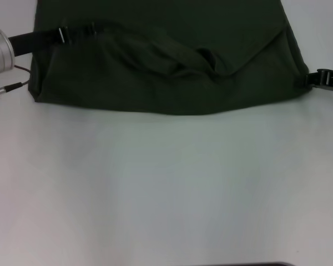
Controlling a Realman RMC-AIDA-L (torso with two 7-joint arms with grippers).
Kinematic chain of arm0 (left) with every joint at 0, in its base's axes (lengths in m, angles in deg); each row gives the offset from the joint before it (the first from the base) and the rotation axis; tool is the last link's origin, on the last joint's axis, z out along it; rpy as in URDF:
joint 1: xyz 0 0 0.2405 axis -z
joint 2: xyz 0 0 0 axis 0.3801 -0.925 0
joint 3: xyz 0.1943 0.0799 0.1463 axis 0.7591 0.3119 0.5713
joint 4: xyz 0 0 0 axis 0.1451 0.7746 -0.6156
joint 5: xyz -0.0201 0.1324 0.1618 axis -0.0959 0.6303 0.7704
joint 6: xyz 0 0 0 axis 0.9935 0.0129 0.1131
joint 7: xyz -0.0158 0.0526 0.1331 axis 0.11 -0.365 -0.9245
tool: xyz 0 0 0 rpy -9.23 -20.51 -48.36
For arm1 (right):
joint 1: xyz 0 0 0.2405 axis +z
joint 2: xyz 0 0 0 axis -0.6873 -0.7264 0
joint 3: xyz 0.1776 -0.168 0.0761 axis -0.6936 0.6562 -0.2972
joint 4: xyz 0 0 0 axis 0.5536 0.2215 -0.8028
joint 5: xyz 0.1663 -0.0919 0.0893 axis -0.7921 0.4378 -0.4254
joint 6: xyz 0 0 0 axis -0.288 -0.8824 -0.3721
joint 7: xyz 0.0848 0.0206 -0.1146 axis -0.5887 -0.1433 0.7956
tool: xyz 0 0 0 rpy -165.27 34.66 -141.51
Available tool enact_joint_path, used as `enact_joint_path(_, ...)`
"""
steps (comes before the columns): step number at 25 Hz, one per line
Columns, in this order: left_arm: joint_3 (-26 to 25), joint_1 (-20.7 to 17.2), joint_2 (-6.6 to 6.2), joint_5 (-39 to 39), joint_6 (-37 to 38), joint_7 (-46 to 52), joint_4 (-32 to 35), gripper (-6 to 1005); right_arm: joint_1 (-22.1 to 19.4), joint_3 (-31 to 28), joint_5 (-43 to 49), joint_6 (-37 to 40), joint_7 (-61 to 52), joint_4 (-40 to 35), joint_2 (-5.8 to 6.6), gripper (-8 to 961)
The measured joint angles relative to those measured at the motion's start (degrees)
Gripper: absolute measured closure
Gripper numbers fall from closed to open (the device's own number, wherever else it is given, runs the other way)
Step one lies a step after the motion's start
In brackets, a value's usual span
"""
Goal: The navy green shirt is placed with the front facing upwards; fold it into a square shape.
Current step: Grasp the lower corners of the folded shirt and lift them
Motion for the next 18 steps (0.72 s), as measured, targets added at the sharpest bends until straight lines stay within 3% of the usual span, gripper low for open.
enact_joint_path(4,1.68,-0.65,-0.7,0.47,0.87,0.29,-0.21,110,-0.21,-0.56,-0.03,-0.03,0.61,-0.13,0.2,924)
enact_joint_path(14,4.88,-4.01,-6.21,1.05,5.0,2.94,-0.07,110,-0.3,-0.74,-0.03,0.34,0.71,-0.69,0.4,924)
enact_joint_path(18,5.18,-4.82,-7.6,3.48,5.8,2.95,0.15,111,-0.35,-0.84,-0.03,0.34,0.71,-0.7,0.58,923)
